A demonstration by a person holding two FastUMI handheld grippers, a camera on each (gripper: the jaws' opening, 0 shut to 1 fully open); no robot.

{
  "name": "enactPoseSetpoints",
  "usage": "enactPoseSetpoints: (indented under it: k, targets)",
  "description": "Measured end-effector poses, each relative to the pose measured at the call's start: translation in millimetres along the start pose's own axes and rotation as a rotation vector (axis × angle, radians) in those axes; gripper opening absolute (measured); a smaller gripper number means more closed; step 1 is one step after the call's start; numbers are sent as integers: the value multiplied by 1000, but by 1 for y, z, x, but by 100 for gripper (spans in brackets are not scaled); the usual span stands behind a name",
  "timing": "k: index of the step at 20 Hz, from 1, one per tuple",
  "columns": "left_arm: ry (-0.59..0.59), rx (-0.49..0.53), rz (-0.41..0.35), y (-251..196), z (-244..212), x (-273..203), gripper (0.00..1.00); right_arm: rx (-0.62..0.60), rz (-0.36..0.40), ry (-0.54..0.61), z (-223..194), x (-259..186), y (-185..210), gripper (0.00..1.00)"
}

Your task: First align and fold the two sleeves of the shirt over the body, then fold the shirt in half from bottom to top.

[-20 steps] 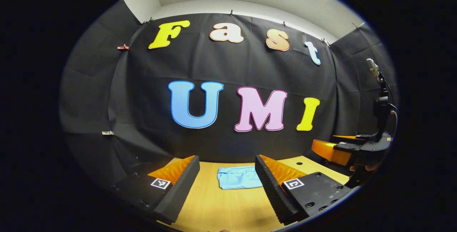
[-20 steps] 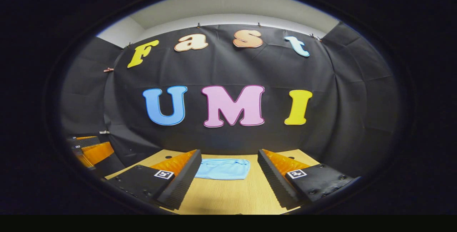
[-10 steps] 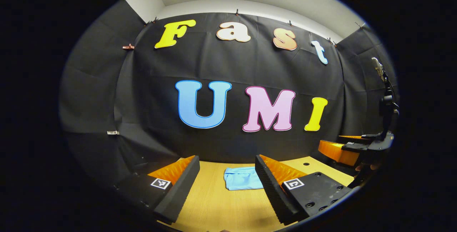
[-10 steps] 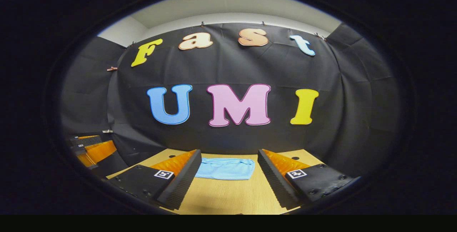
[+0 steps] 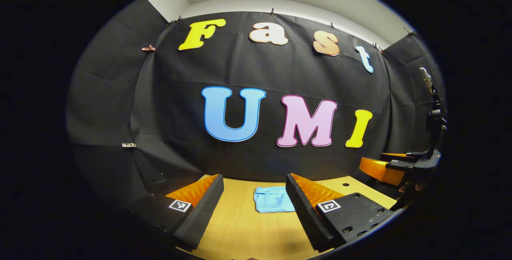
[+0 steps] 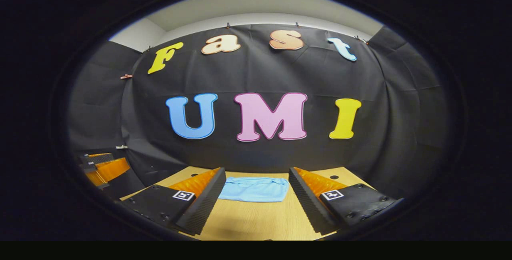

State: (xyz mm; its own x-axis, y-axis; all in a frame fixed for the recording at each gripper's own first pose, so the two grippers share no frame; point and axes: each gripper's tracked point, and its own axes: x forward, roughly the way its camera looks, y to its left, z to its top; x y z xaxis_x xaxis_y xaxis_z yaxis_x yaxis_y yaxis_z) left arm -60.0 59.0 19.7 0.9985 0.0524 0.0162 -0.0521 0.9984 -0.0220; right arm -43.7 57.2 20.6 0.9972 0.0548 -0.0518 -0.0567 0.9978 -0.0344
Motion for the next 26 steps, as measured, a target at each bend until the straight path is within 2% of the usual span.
enactPoseSetpoints:
  k: [10,26]
  targets:
    - [7,-13,19,7,-3,7,99,-3,-1,4,-2,8,0,99]
    - [20,-6,1,0,-8,14,99,-1,-10,15,-6,16,-4,99]
